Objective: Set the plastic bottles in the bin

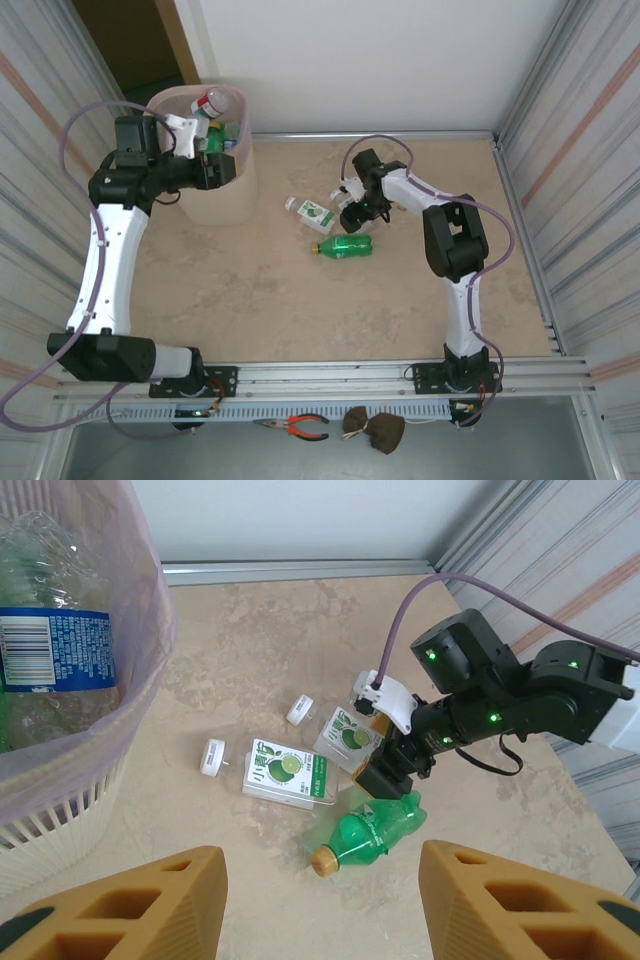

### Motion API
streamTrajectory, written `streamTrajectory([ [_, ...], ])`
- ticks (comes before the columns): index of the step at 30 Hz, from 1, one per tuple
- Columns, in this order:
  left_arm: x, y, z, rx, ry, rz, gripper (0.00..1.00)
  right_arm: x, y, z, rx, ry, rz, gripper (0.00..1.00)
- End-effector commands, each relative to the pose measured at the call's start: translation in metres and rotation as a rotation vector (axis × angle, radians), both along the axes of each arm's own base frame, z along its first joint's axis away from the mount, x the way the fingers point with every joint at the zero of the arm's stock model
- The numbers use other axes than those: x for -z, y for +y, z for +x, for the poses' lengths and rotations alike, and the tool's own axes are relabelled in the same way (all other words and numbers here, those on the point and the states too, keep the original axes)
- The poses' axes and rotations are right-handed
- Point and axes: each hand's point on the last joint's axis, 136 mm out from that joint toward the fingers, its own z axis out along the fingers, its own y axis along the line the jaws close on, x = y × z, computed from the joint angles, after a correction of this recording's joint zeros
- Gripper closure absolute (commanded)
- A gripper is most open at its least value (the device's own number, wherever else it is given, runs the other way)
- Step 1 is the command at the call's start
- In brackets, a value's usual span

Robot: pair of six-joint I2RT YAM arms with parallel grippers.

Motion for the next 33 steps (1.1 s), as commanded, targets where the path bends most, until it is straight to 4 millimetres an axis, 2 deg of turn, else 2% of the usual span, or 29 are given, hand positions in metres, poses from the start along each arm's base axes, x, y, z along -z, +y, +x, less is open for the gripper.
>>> streamTrajectory([
  [1, -0.007, -0.003, -0.005, 0.007, -0.027, -0.017, 0.46, 0.004, 0.001, 0.0, -0.004, 0.018, -0.02, 0.2],
  [10, -0.005, -0.006, -0.003, 0.017, -0.028, -0.028, 0.46, 0.006, -0.002, 0.001, 0.024, 0.018, -0.034, 0.27],
  [17, -0.008, -0.011, -0.004, 0.028, -0.045, -0.049, 0.46, -0.014, -0.004, 0.005, 0.044, -0.03, -0.019, 0.32],
  [21, -0.016, -0.017, -0.006, 0.045, -0.082, -0.085, 0.46, -0.034, -0.008, 0.008, 0.069, -0.075, 0.006, 0.34],
  [26, -0.033, -0.029, -0.009, 0.08, -0.146, -0.146, 0.45, -0.072, -0.01, 0.007, 0.092, -0.157, 0.06, 0.35],
  [33, -0.062, -0.057, -0.017, 0.13, -0.225, -0.188, 0.35, -0.143, -0.006, -0.002, 0.112, -0.325, 0.21, 0.37],
])
